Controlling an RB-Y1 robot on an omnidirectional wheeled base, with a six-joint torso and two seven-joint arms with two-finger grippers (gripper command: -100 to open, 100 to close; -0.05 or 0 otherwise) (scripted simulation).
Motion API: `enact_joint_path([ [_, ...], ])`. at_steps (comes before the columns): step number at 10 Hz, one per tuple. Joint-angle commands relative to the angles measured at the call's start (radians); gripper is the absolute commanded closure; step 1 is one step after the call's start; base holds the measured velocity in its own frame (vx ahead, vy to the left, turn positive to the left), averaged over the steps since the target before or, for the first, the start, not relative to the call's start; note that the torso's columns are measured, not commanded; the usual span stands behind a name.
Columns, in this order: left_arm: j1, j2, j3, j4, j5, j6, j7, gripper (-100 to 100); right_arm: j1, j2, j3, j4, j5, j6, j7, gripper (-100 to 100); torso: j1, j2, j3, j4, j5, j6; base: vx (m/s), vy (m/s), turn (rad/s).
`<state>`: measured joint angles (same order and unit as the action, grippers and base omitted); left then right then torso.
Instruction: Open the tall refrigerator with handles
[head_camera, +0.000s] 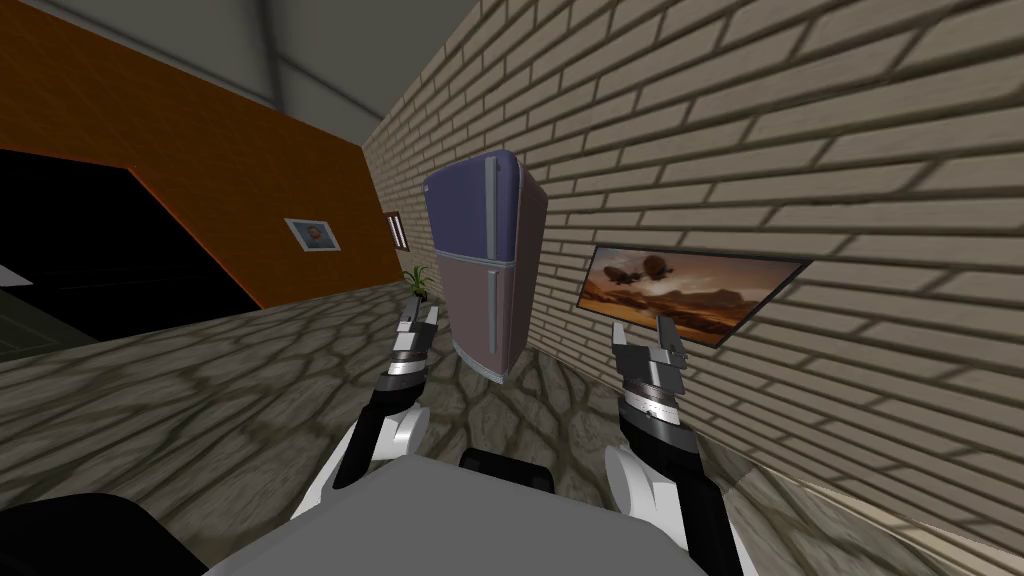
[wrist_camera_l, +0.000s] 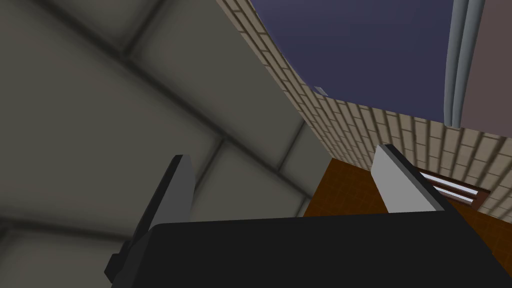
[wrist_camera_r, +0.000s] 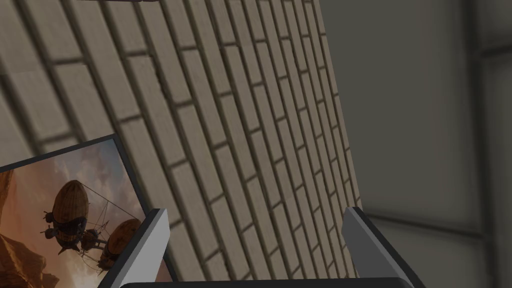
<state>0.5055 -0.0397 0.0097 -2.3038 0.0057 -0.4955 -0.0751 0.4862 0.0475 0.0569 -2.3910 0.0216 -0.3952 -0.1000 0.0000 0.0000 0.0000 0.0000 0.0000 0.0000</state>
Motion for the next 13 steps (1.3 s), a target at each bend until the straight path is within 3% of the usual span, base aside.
enact_joint_path([
  [1,0.0,0.0,0.0,0.0,0.0,0.0,0.0,0,0.0,0.0,0.0,0.0,0.0,0.0,0.0,0,0.0,0.04,-0.082,0.041,0.0,0.0,0.0,0.0,0.0],
  [9,0.0,0.0,0.0,0.0,0.0,0.0,0.0,0,0.0,0.0,0.0,0.0,0.0,0.0,0.0,0,0.0,0.618,-1.234,0.617,0.0,0.0,0.0,0.0,0.0],
  [10,-0.008,0.045,0.0,-0.001,-0.001,0.009,-0.001,-100,0.0,0.0,0.0,0.0,0.0,0.0,0.0,0,0.0,0.691,-1.382,0.691,0.0,0.0,0.012,0.0,-0.006],
  [13,-0.04,0.132,0.001,-0.004,-0.005,0.047,-0.005,-100,0.0,0.0,0.0,0.0,0.0,0.0,0.0,0,0.0,0.736,-1.476,0.736,0.0,0.0,0.028,0.008,-0.012],
])
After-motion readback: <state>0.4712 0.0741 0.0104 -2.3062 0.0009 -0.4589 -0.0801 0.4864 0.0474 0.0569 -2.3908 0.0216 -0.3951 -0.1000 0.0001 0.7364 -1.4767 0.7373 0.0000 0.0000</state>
